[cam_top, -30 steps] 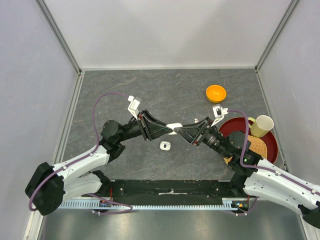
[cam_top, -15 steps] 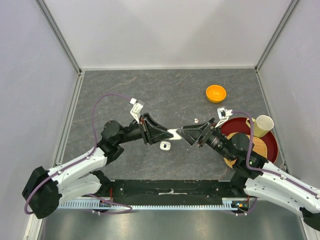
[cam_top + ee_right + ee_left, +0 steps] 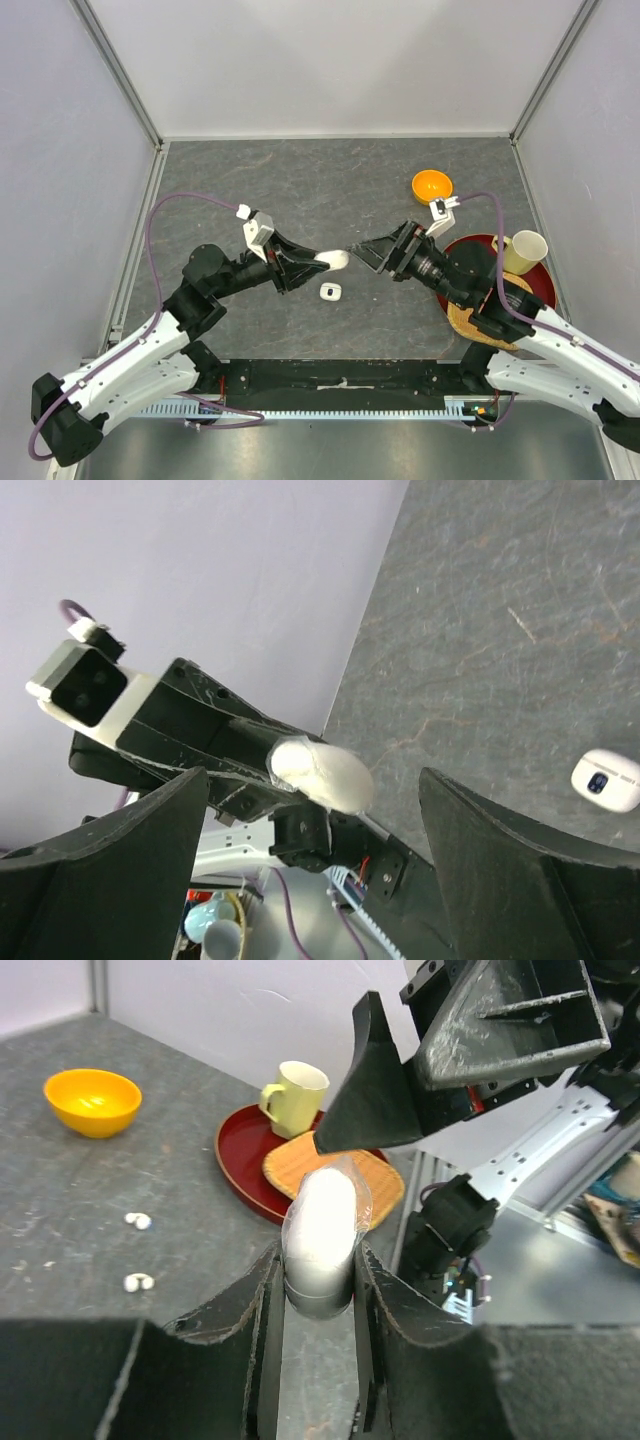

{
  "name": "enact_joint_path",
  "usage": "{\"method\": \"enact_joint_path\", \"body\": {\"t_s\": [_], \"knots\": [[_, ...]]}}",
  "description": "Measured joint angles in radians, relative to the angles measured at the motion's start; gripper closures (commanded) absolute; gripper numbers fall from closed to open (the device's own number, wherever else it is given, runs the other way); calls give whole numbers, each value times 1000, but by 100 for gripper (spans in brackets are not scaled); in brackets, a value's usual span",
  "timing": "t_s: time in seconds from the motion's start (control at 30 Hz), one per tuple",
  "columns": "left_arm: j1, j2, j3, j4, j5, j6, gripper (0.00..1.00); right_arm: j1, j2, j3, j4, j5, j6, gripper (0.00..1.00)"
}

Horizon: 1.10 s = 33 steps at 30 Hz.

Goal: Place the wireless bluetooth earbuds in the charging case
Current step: Pick up the charging case at the center of the board.

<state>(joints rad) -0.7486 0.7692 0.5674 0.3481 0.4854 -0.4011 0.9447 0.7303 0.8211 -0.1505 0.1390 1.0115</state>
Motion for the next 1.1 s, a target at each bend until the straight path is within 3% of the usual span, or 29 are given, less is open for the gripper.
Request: {"method": "enact_joint_path", "body": {"t_s": [0.2, 0.53, 0.83, 1.1], "knots": [[0, -21, 28, -79, -43, 130, 98, 0, 95, 55, -59, -93, 92, 8], [0, -19, 32, -116, -43, 179, 98, -1, 163, 61, -54, -181, 190, 13], [0, -28, 32, -105, -43, 177, 98, -27, 161, -57, 59, -216, 320, 23], [0, -34, 32, -85, -47, 171, 98, -45, 148, -154, 244, -238, 434, 24]]}}
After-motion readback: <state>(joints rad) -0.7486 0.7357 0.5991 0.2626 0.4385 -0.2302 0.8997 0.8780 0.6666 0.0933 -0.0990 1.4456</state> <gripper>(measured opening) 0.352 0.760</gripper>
